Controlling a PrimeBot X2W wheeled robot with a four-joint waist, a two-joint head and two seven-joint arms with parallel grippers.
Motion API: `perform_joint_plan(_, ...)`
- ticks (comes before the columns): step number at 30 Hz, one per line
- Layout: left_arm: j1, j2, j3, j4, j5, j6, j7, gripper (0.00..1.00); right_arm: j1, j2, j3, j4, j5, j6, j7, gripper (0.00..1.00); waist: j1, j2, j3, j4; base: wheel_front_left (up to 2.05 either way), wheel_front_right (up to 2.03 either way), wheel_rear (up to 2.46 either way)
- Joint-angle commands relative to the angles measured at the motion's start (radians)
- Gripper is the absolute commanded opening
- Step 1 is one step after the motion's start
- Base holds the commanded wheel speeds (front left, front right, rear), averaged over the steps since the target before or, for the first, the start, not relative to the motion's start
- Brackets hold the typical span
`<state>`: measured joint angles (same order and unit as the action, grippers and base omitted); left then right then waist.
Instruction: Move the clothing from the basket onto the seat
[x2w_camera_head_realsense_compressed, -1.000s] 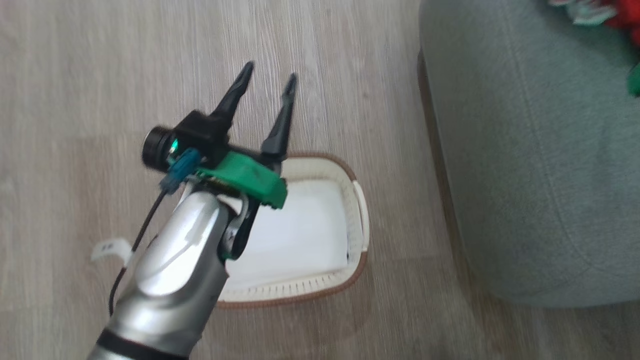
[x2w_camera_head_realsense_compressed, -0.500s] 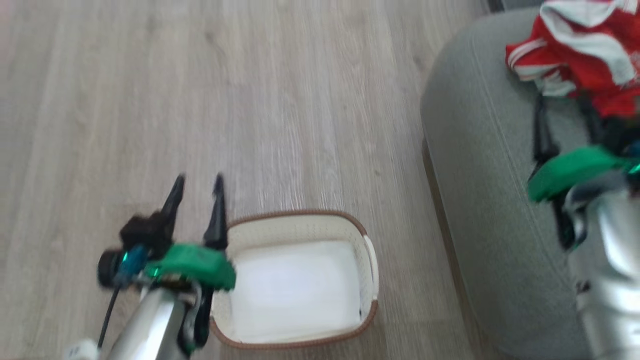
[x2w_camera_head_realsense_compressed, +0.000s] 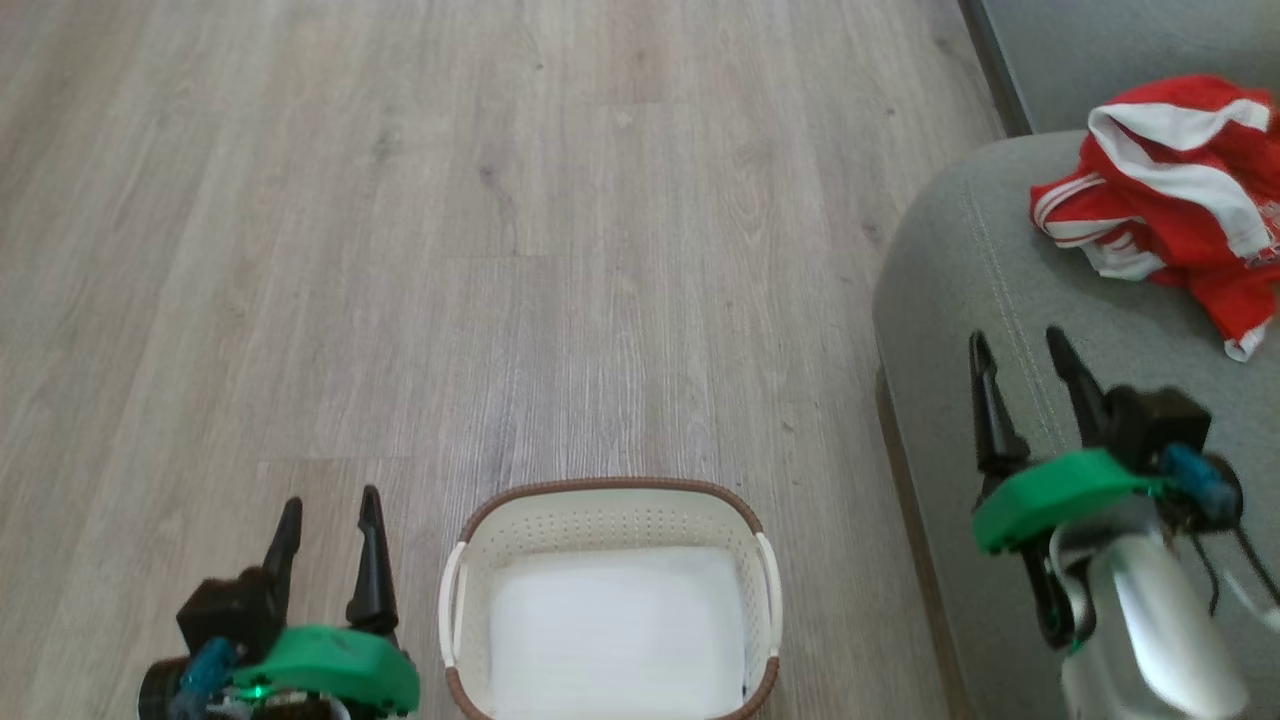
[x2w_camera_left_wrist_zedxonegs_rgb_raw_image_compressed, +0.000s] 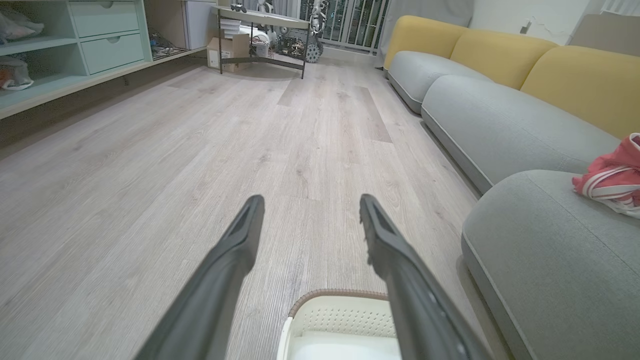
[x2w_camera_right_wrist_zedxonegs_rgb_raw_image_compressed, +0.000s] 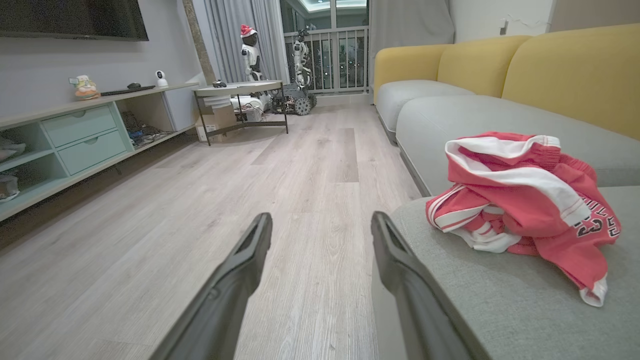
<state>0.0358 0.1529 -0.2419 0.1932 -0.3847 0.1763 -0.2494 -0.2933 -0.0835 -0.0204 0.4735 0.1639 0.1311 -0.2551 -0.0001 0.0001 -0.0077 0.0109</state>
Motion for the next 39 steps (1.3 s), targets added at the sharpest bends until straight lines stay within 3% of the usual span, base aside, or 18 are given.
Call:
perform_joint_plan(1, -0.014, 0.015, 0.045, -0.052, 0.005, 0.001, -0.012, 1.0, 0.012, 0.015, 0.012, -0.069, -0.007, 0.0, -0.002, 1.0, 0.0001, -0.0001, -0.011, 0.014, 0.0, 0.0, 0.0)
perform_joint_plan(16, 0.049, -0.006, 0.066, -0.076, 0.017, -0.004, -0.012, 1.0, 0.216, 0.033, 0.034, -0.238, 0.044, 0.0, 0.046, 1.0, 0.0001, -0.0001, -0.031, 0.041, 0.0, 0.0, 0.0)
perform_joint_plan(39, 0.041, -0.02, 0.09, -0.027, 0.063, -0.015, -0.012, 1.0, 0.225, 0.033, 0.046, -0.202, 0.017, 0.0, 0.034, 1.0, 0.0001, -0.0001, -0.022, 0.029, 0.0, 0.0, 0.0)
